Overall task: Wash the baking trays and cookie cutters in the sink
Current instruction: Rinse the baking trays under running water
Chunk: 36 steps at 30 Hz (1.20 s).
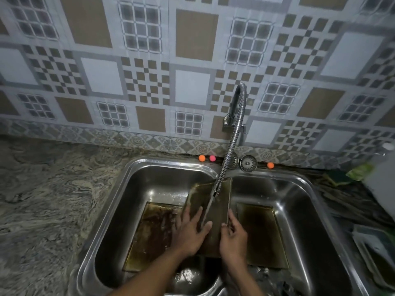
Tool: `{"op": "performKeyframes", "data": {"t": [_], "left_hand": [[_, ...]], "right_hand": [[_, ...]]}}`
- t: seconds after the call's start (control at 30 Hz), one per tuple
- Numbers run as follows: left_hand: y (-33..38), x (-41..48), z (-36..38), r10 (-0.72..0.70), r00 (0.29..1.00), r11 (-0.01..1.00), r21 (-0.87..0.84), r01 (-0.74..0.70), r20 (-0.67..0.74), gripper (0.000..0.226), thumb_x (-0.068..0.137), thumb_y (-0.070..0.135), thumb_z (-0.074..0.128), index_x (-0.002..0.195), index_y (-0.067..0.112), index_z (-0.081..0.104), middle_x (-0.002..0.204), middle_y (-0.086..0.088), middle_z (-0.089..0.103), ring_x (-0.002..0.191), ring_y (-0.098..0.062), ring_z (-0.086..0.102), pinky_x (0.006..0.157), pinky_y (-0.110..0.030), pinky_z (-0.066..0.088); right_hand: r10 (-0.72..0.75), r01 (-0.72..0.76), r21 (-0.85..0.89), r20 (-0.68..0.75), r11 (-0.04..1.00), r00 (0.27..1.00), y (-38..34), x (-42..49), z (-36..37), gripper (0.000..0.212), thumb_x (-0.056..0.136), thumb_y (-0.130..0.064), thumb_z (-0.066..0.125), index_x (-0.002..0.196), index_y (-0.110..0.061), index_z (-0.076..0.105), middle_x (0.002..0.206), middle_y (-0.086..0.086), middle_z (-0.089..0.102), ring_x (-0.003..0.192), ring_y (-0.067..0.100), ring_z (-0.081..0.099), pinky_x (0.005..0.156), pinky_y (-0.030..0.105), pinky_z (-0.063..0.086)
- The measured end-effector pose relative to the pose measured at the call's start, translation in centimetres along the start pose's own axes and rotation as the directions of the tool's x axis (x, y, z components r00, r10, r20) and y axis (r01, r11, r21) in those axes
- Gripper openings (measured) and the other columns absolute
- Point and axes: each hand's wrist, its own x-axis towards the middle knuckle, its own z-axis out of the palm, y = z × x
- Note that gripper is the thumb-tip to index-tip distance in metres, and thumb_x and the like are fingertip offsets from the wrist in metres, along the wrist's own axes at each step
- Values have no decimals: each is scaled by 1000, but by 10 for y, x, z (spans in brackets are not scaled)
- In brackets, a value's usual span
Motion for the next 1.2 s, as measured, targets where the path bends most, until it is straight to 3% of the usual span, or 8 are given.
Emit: {"op": "performKeyframes", "data": {"t": [0.2,0.4,0.53,0.7,0.77,0.87,1.03,1.2], "left_hand": [[-15,2,-22,134,991,967,220,-131,4,82,81,84,30,153,44,21,164,15,4,152,-21,-7,119,-50,11],[-24,5,-31,35,990,997,-64,-44,-140,73,76,68,66,141,42,45,163,8,-17,149,-19,-12,117,-46,22],[-40,8,-31,-203,979,846,-506,169,-12,66,72,32,86,129,44,53,142,-6,50,123,-18,54,98,-30,50],[-49,3,-32,-287,958,725,-650,230,20,73,69,12,88,133,24,56,117,0,66,91,-3,64,67,-12,51],[-43,2,-30,-295,956,732,-639,236,16,76,70,11,87,137,19,54,116,-1,66,87,0,61,62,-9,47],[-35,-2,-31,-307,952,716,-654,244,20,79,70,12,87,140,17,52,117,-1,66,86,1,60,59,-6,45],[-21,-8,-37,-278,960,710,-667,226,30,82,69,10,88,141,15,50,107,5,65,87,2,63,60,-7,49],[-32,-7,-53,-291,957,676,-707,209,4,81,70,6,86,141,11,50,103,7,65,88,1,61,61,-5,47]], "right_hand": [[8,4,-138,92,990,996,11,16,1,49,98,-2,46,138,-30,51,131,-4,60,102,6,63,94,35,55],[121,-104,-110,164,989,979,23,28,-3,43,100,-2,42,135,-24,55,119,-4,64,95,3,64,77,19,57],[52,35,-285,293,958,955,23,33,-4,44,101,-4,39,139,-23,52,132,-1,59,104,1,59,88,9,49],[-49,577,-693,621,432,782,22,31,18,50,98,-27,43,147,-22,38,161,9,2,149,31,10,121,42,13],[2,650,-695,683,306,730,22,30,34,58,96,-31,45,151,-19,27,160,14,8,149,34,6,120,49,7],[-47,605,-652,662,457,748,9,39,43,44,94,-33,37,136,-21,45,140,12,47,131,32,43,113,44,32],[-1,406,-722,490,561,872,-16,70,64,42,99,-37,36,129,-13,52,135,14,51,130,31,44,111,37,34],[-64,682,-521,769,514,636,-9,76,81,39,93,-36,39,128,-31,57,136,-5,57,129,17,48,111,35,35]]}}
